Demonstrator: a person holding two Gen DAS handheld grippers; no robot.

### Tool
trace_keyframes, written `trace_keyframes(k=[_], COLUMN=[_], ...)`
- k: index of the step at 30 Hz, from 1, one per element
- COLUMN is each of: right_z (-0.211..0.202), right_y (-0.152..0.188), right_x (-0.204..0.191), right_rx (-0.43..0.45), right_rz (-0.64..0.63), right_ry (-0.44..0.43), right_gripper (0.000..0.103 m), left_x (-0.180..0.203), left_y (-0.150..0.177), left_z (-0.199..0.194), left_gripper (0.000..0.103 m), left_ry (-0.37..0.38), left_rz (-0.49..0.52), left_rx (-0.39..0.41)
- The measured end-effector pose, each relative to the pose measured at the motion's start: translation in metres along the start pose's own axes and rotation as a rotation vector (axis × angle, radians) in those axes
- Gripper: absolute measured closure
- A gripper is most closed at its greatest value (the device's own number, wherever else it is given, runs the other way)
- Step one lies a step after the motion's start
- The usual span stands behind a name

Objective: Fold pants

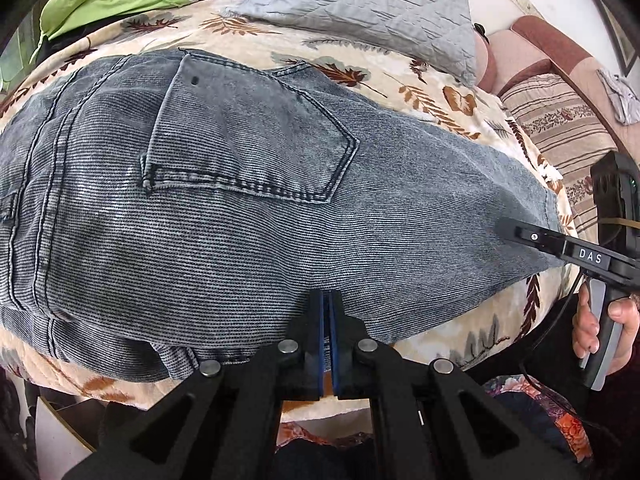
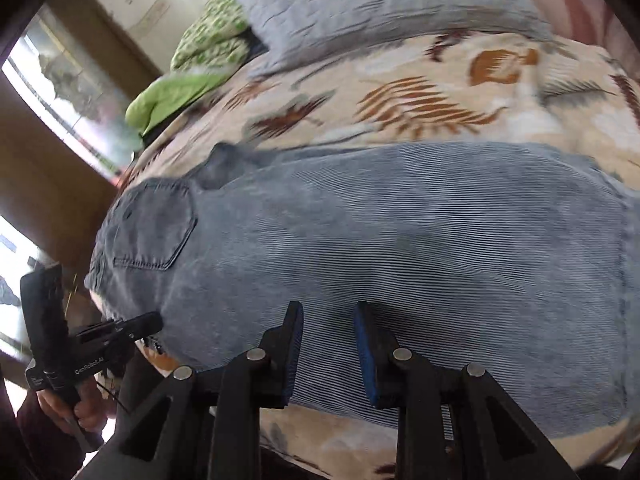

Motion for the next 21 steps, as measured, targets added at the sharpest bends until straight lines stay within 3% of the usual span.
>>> trace_keyframes(k=[7, 12, 21], right_z=[0.026, 0.025, 0.016], right_y=[0.004, 0.020, 0.013], right_x=[-0.040, -0.046, -0.027], right_rx=[-0.030, -0.082, -0.159], right_rz=[-0.181, -0.259, -0.122], right_ry=[0.067, 0.047, -0.095], right_gripper=[0.074, 0.073, 0.073], left_x=[0.006, 0.008, 0.005], left_y=[0.000, 0.000, -0.007], left_z=[0.000, 0.002, -0.004], left_gripper=[0.099, 0.099, 0.099], left_ry=[-0.044, -0.054, -0.041], left_rz=[0.031, 0.028, -0.026], left_rx=[-0.014, -0.030, -0.050])
Point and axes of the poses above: each gripper's, at about its wrist camera, not at the fingertips, and z roughly the way its jaws point, x to its right, y to its underside, the point moved 2 cm from there along z, roughly the way its jaws point
